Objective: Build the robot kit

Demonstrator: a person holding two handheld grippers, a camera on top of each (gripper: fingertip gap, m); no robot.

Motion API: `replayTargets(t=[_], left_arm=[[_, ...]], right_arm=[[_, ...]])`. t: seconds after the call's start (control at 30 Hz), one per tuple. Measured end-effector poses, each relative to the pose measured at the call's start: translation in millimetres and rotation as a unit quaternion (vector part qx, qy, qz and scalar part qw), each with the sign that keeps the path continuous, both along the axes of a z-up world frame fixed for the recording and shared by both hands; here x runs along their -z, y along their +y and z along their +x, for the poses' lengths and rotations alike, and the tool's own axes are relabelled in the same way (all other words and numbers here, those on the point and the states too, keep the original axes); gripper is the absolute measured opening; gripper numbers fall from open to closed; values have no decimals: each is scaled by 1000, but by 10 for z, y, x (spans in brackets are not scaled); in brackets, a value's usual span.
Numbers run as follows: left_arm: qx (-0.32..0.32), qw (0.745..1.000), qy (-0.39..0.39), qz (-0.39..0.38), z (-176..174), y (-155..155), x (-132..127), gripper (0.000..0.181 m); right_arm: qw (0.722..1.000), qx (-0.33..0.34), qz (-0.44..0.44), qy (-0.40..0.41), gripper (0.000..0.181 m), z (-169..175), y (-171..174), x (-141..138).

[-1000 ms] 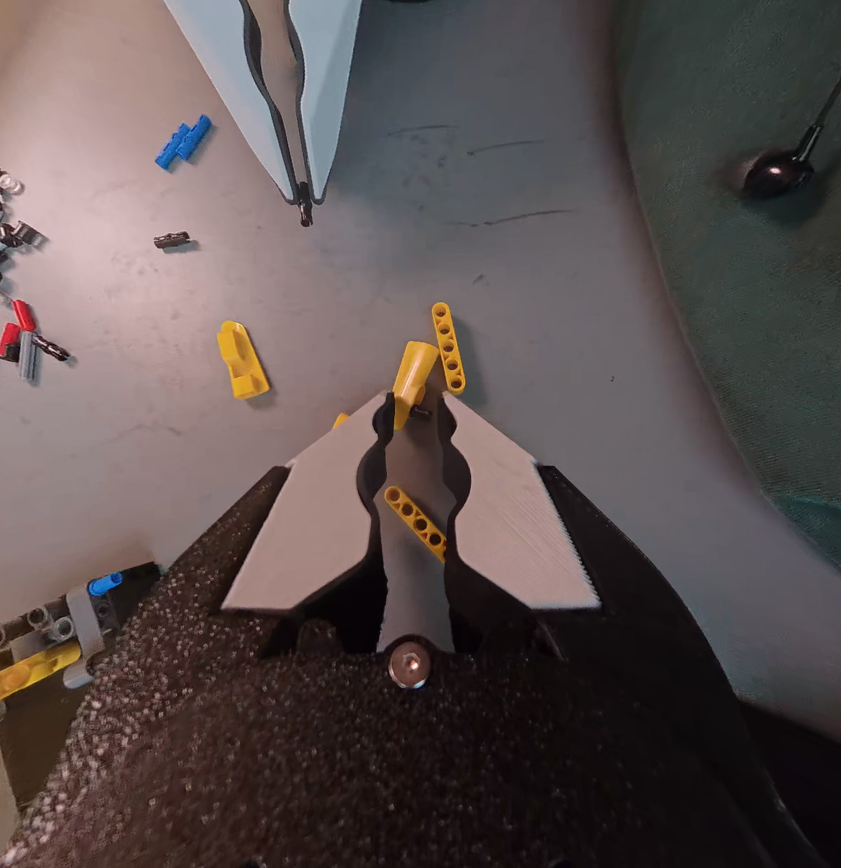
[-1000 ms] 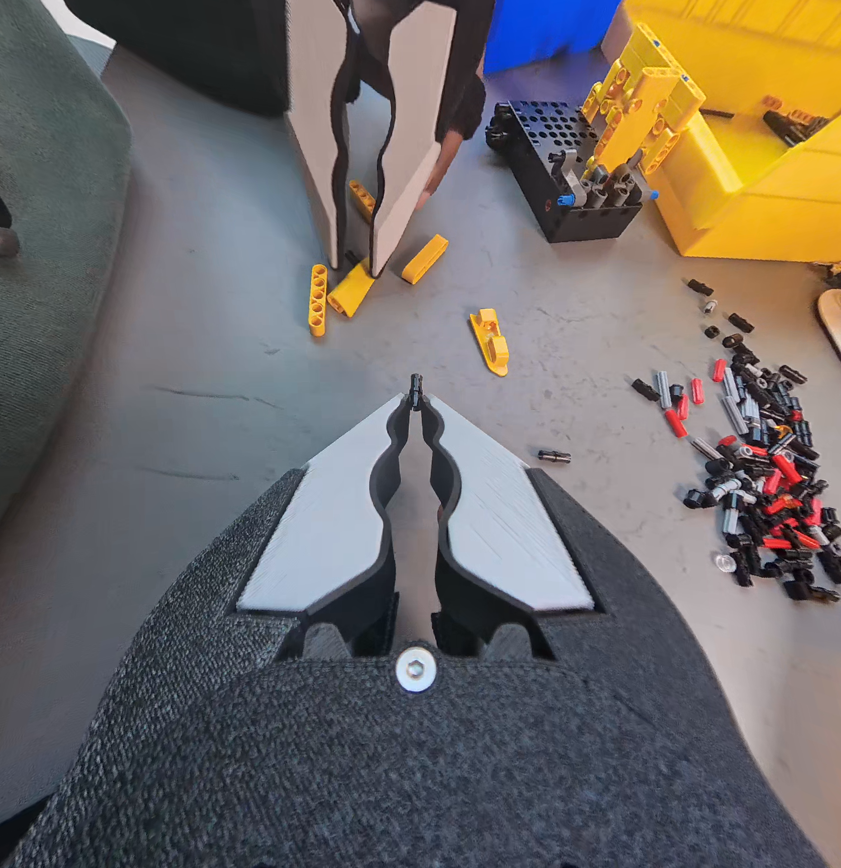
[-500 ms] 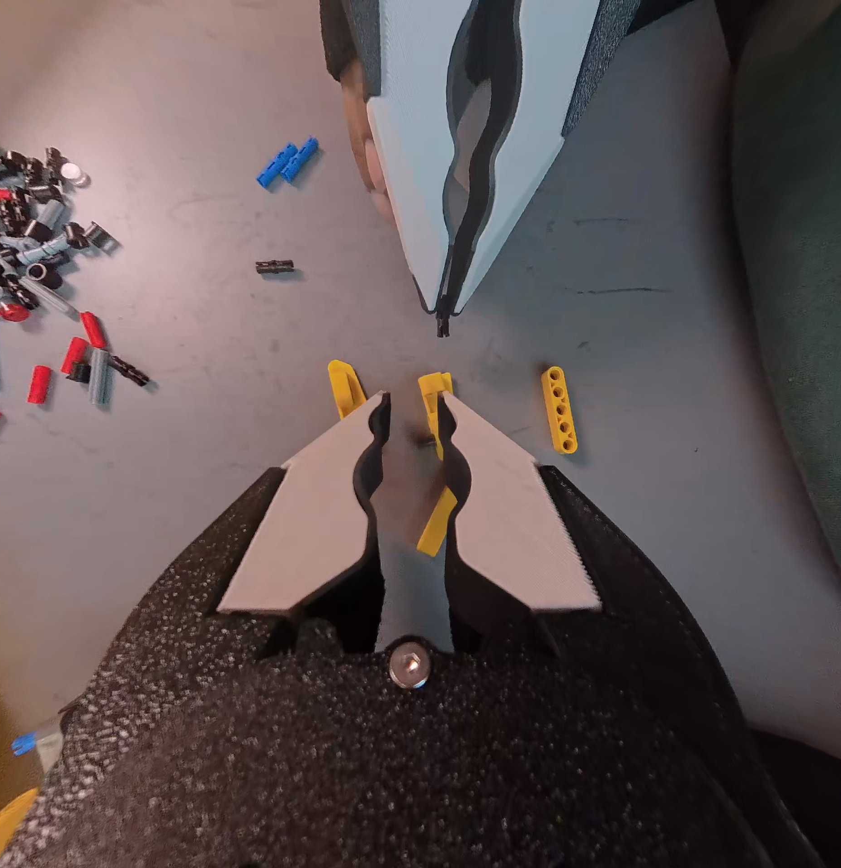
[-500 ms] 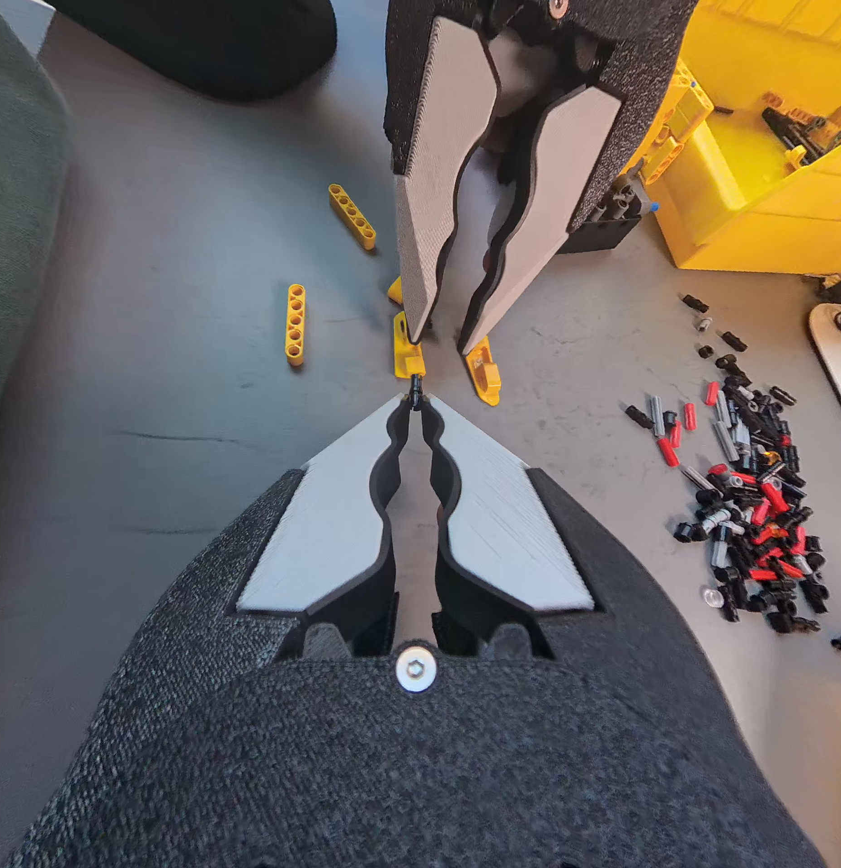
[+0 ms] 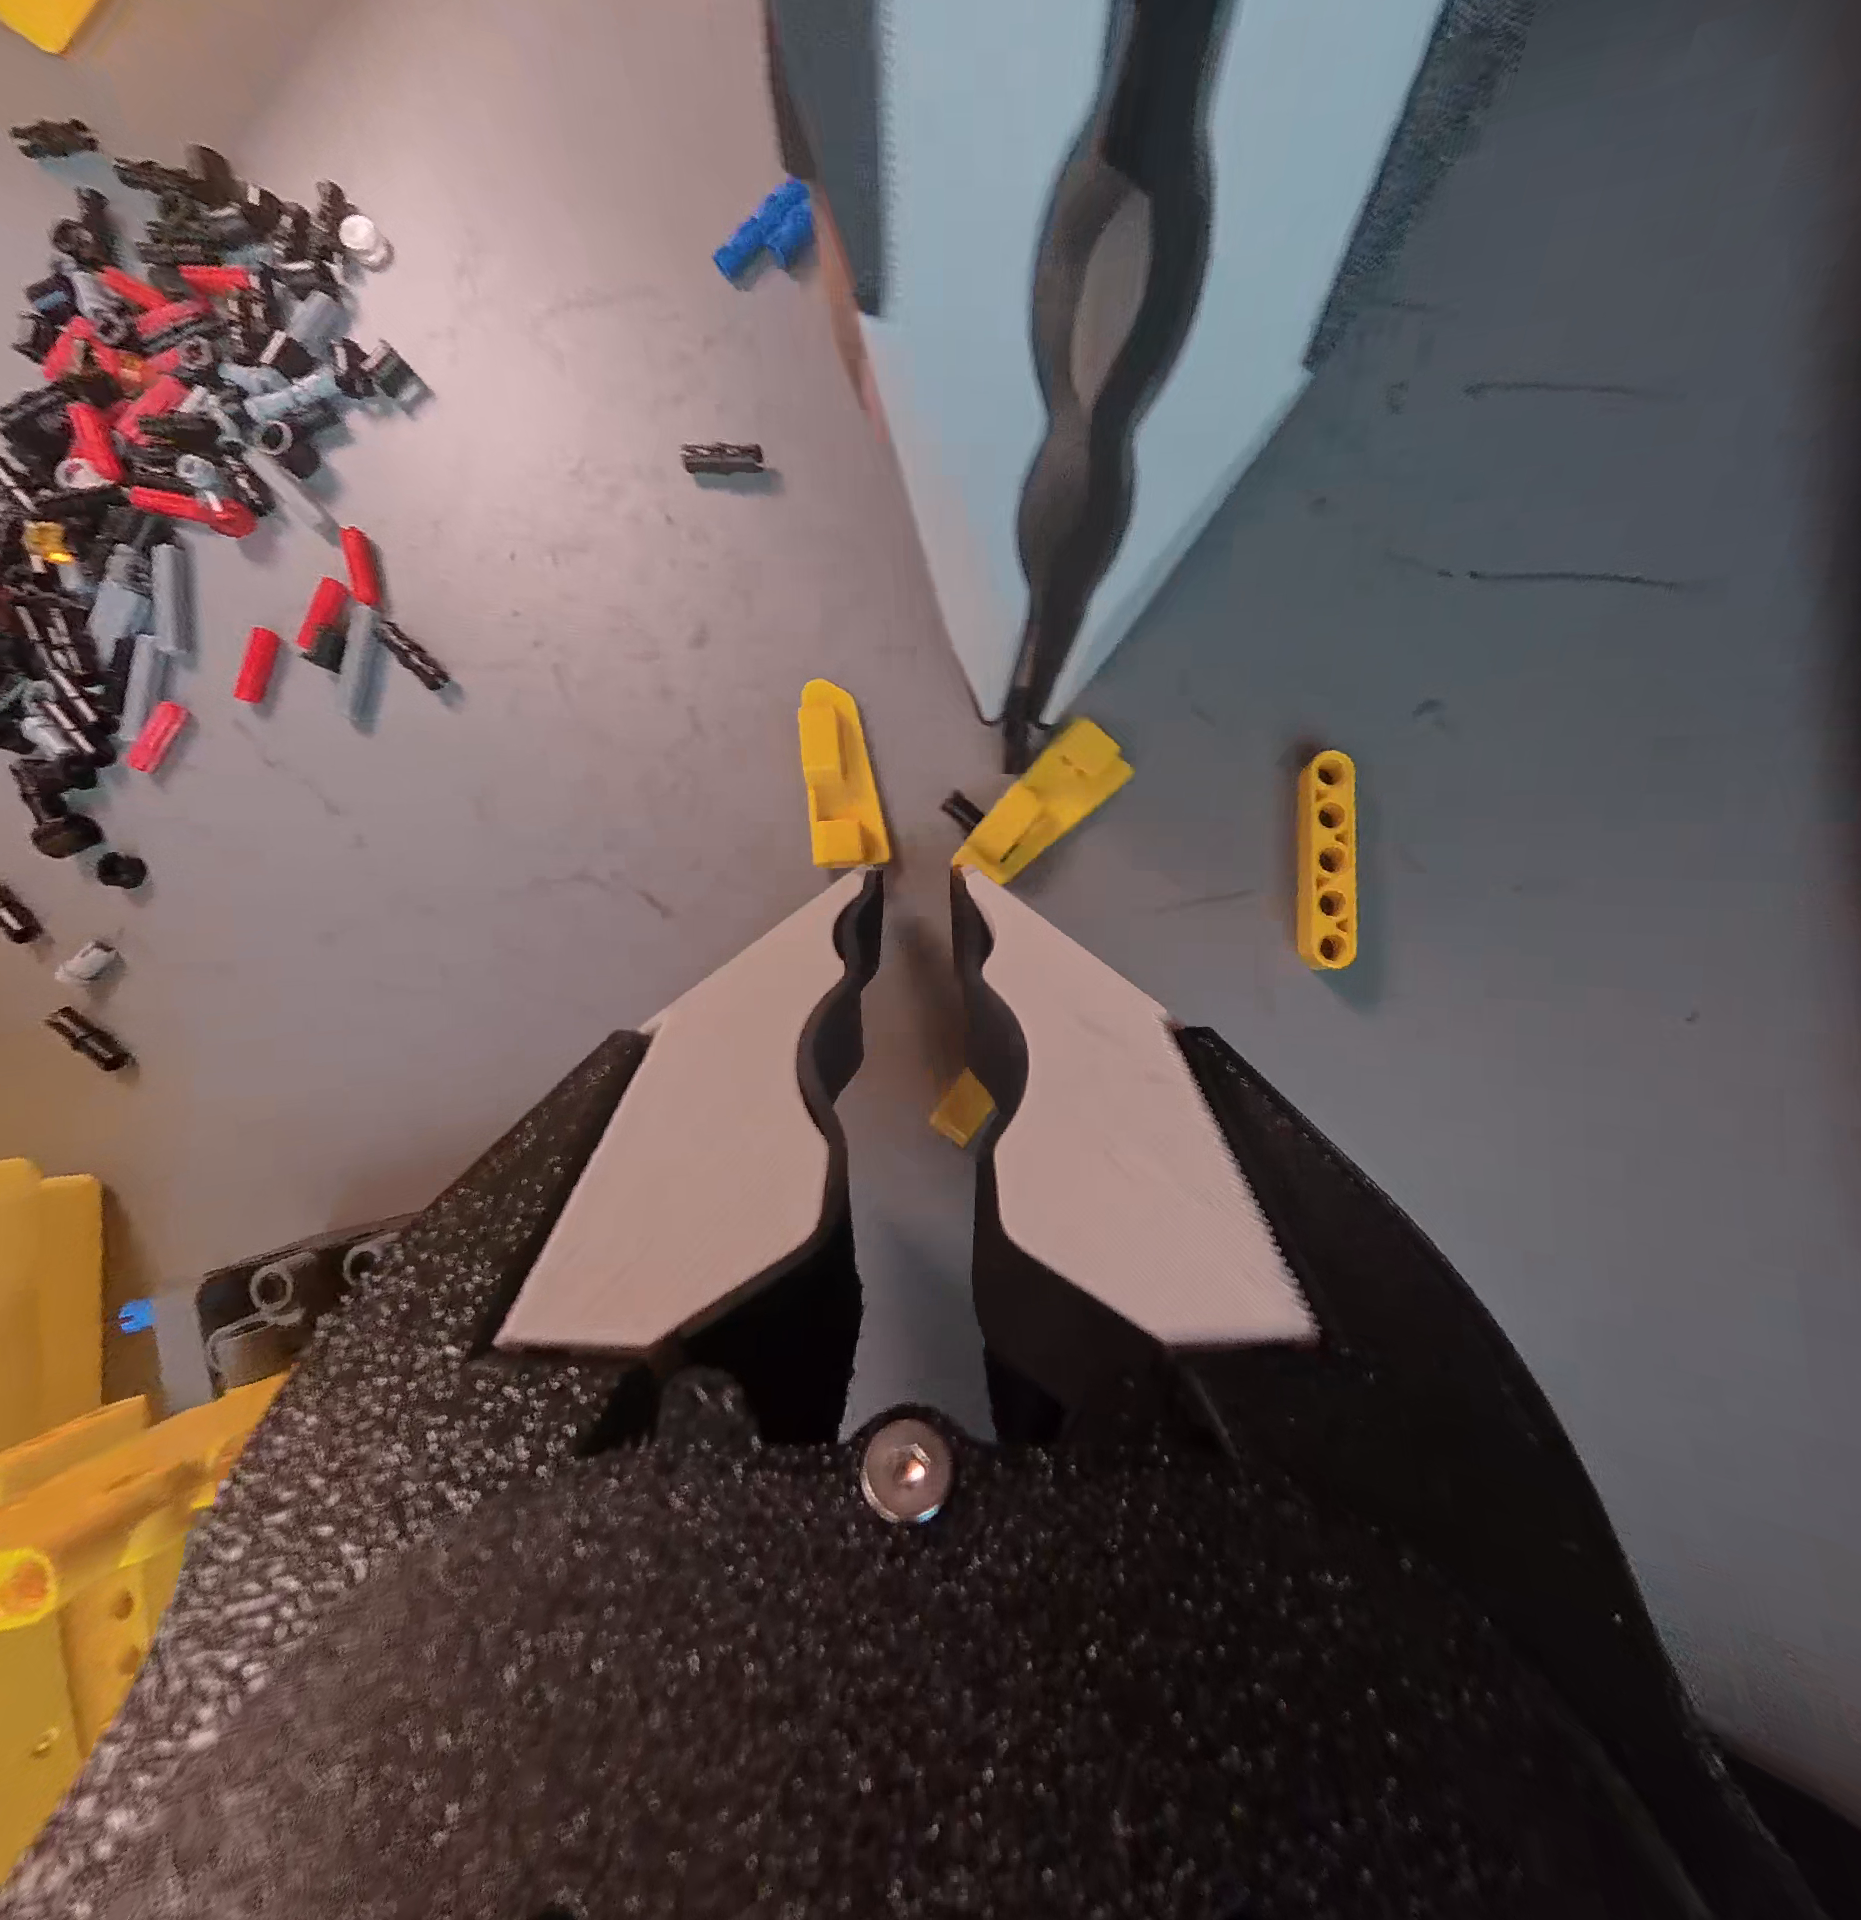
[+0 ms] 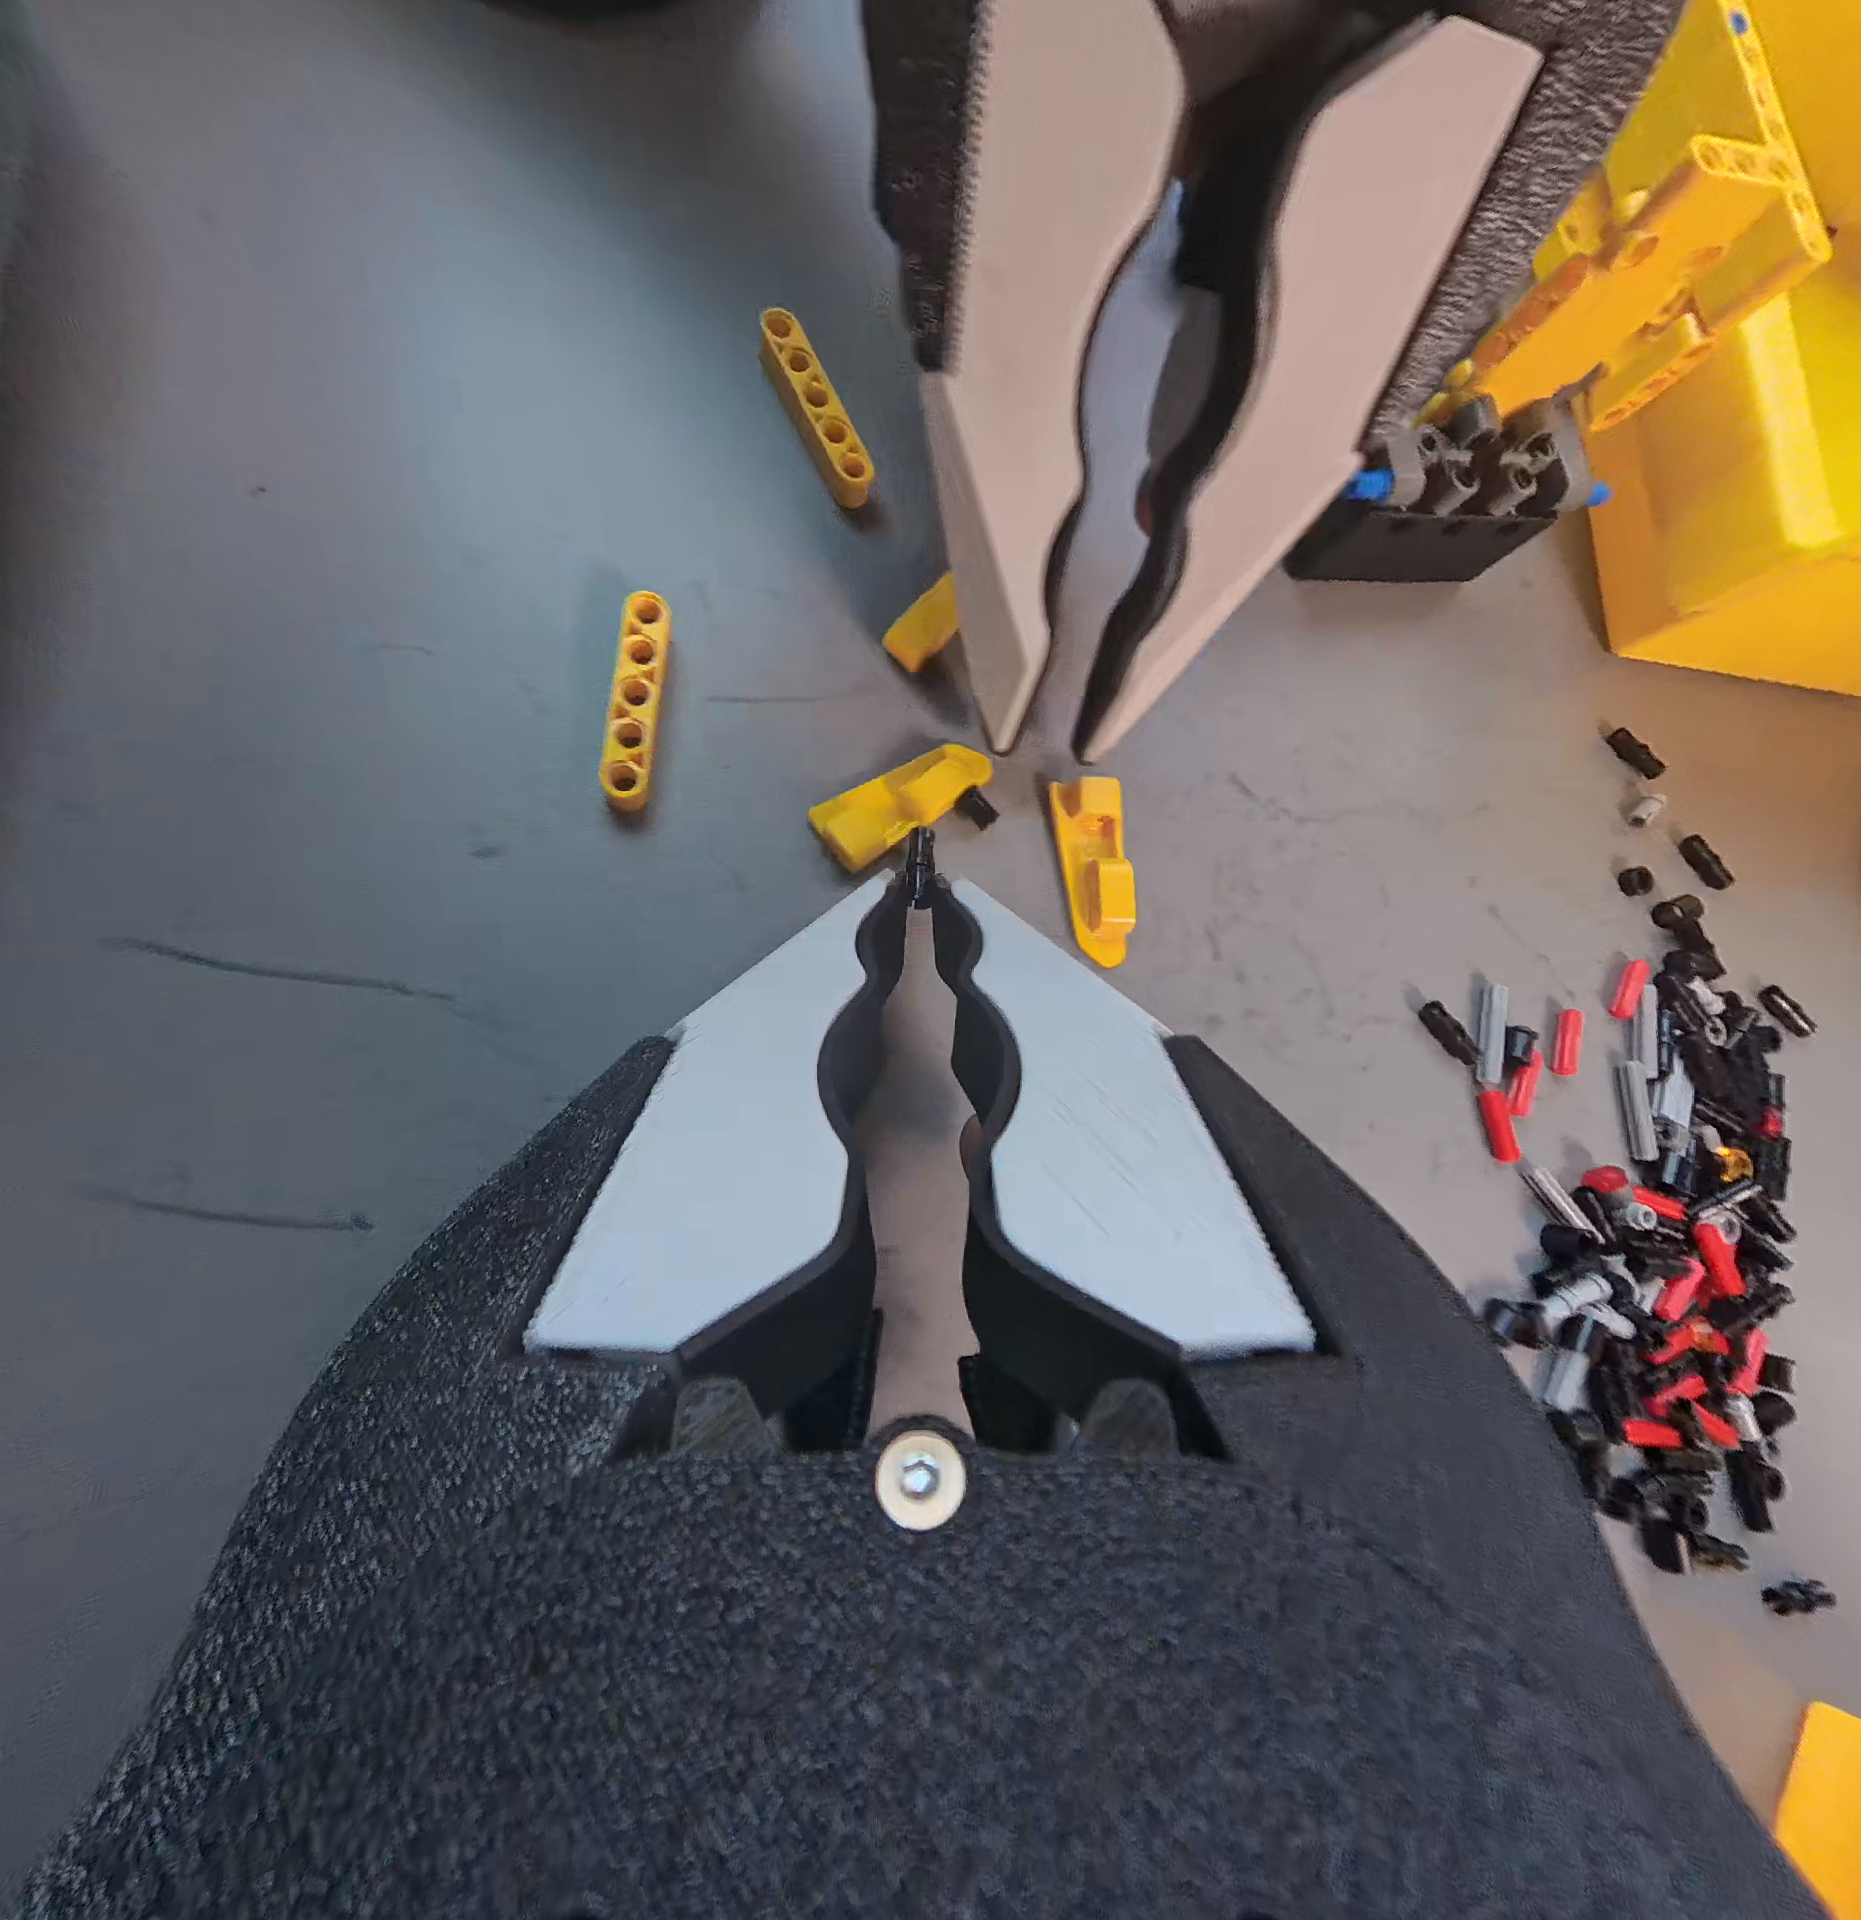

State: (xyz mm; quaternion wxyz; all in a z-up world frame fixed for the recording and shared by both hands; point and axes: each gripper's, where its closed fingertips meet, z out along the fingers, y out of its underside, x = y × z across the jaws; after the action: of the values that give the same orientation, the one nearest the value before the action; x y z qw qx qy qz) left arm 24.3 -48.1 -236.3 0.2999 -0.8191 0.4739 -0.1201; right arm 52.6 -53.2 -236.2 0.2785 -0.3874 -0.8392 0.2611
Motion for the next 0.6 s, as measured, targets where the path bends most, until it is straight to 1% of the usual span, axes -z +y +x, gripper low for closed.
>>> replayTargets(t=[0.07, 0.1, 0.27, 0.4, 0.5, 0.6], left_arm=[[-14, 1000, -7, 14, -14, 47, -42, 12], [-15, 1000, -12, 13, -12, 37, -53, 12], [-25, 998, -40, -34, 63, -150, -61, 20], [-61, 994, -67, -65, 179, -200, -49, 22], [-92, 991, -65, -67, 197, -163, -23, 22], [-100, 993, -41, -55, 209, -145, 45, 22]], right_arm=[[1000, -15, -25, 4, 4, 69, -119, -29], [999, -9, -31, 6, 4, 92, -112, -35], [997, 30, -64, 16, 4, 191, 73, -93], [997, 42, -62, 24, 4, 212, 179, -111], [997, 43, -60, 24, 4, 230, 198, -92], [997, 42, -59, 24, 4, 251, 200, -69]])
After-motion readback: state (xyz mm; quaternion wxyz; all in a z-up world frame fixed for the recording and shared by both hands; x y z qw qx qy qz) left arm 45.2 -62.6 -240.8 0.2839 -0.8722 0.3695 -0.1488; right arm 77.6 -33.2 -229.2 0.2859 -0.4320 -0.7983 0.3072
